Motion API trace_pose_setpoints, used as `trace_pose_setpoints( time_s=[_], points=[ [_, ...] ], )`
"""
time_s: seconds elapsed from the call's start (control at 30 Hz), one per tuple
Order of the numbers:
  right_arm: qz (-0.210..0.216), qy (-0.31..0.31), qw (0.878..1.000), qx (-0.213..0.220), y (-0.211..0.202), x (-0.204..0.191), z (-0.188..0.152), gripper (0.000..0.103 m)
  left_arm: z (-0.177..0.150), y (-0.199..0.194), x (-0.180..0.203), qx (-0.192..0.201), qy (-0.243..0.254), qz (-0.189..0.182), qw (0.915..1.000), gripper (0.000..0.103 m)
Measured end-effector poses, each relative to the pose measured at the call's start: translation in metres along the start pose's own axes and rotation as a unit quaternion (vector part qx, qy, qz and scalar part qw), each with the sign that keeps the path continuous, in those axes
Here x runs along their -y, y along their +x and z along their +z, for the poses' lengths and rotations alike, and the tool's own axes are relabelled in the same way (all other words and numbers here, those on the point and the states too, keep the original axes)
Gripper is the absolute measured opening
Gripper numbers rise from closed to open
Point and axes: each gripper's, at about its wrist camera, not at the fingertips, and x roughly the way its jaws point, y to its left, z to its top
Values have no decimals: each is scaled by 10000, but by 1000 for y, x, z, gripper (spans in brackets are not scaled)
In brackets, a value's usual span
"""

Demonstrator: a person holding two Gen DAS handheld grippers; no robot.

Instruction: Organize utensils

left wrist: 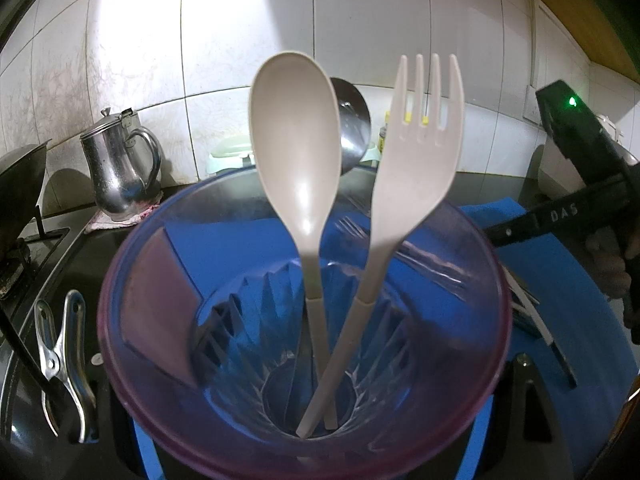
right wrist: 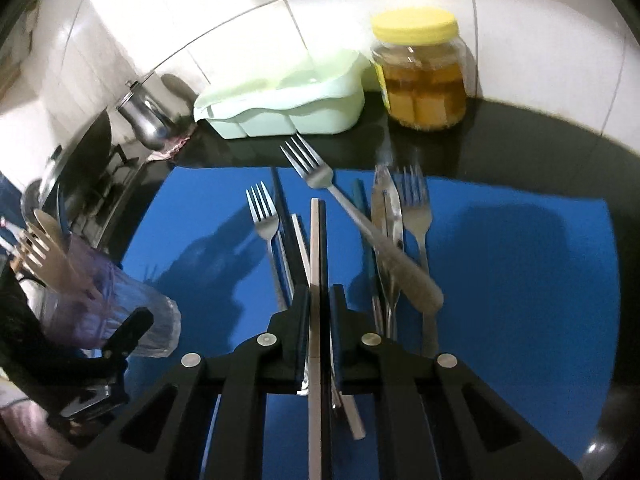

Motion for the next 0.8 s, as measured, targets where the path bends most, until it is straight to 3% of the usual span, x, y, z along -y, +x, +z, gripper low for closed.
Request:
trace_pose_setpoints(
  time_s=[0.13,0.27,0.53,0.8],
  points=[
    [-132,-10,9996,-262,8,1,-7,11,0,0,0,-2,0,0,10000,85],
    [-59,-6,9996,-285,7,1,-12,14,-1,0,1,-3,0,0,10000,85],
    [-305,-407,9977,-446,7,-6,-21,14,1,0,0,-4,-2,-3,10000,85],
    [-199,-175,9982,-530,28,-10,-4,14,1,1,-1,-5,-3,-3,10000,85]
  ],
)
